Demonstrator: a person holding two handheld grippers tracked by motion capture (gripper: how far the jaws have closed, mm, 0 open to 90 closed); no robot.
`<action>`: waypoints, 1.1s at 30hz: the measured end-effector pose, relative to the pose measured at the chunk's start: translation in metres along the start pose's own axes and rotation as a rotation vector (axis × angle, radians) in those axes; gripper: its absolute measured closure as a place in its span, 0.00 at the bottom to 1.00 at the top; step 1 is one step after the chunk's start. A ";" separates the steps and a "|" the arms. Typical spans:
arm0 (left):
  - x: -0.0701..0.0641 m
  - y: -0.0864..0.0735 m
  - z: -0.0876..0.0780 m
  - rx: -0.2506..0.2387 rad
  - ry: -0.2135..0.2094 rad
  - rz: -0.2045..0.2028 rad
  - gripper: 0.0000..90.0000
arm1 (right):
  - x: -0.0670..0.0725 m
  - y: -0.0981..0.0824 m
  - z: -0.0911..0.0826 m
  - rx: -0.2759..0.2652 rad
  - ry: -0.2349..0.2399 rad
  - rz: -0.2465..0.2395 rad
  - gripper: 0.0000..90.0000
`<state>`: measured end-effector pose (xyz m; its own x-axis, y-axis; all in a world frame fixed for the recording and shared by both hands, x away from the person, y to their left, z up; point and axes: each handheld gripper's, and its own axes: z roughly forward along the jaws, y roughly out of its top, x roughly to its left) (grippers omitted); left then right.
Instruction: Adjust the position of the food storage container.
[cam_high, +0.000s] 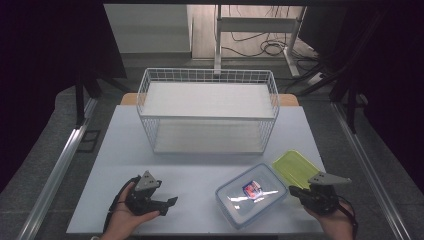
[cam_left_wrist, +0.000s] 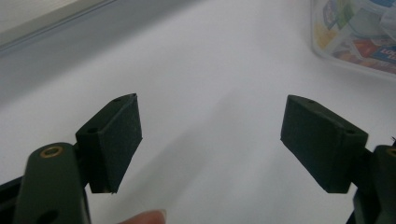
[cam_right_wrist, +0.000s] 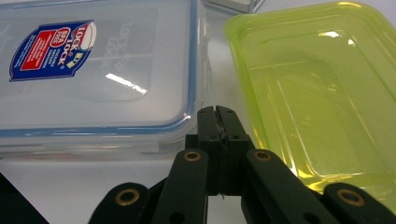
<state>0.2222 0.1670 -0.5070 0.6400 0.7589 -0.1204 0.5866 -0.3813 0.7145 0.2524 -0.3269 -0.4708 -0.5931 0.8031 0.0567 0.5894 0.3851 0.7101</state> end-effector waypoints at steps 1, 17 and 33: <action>-0.001 -0.001 -0.001 0.001 -0.002 -0.004 0.23 | 0.000 0.000 0.000 0.003 0.003 -0.002 0.99; -0.001 -0.002 -0.001 0.007 0.001 -0.001 0.23 | 0.011 0.002 0.001 0.021 -0.011 -0.024 0.99; 0.002 -0.003 -0.005 0.003 0.009 -0.013 0.23 | 0.058 0.021 0.017 0.025 0.070 -0.092 0.99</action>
<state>0.2195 0.1725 -0.5064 0.6277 0.7686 -0.1235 0.5962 -0.3727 0.7111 0.2394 -0.2644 -0.4641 -0.6818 0.7303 0.0420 0.5439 0.4677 0.6967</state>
